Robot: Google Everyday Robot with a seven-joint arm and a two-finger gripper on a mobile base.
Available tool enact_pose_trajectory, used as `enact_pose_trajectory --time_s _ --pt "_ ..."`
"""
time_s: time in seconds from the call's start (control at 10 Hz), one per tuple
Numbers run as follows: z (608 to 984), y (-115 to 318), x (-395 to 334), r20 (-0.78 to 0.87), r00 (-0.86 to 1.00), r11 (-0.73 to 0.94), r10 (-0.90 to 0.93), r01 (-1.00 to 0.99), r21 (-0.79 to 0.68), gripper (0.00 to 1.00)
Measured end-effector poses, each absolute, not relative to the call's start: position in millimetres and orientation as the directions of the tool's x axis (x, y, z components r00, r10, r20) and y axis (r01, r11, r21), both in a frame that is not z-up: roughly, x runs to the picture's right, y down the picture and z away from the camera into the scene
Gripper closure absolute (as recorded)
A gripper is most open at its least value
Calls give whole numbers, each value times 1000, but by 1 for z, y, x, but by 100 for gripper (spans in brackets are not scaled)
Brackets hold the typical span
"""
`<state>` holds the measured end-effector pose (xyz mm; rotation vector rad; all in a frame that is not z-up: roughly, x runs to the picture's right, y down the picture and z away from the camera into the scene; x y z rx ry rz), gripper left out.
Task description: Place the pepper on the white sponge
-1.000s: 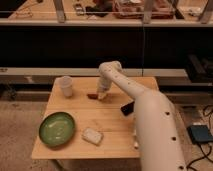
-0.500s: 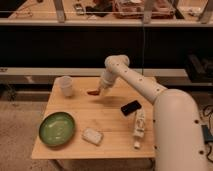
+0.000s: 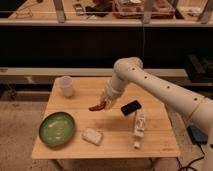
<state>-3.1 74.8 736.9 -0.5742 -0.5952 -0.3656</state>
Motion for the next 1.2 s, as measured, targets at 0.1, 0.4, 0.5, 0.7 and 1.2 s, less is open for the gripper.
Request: enact_pose_trajectory --time_s 0.1,0.4,0.5,0.7,1.2 --pt "722 82 -7 642 747 776 -173 504 -378 100" --pt "719 83 -11 650 739 774 -178 513 -371 100" --pt "719 83 -11 650 739 774 -177 512 -371 100" --pt "719 83 -11 650 739 774 -177 512 -372 100" --pt "723 119 -37 684 707 756 -182 545 -362 100"
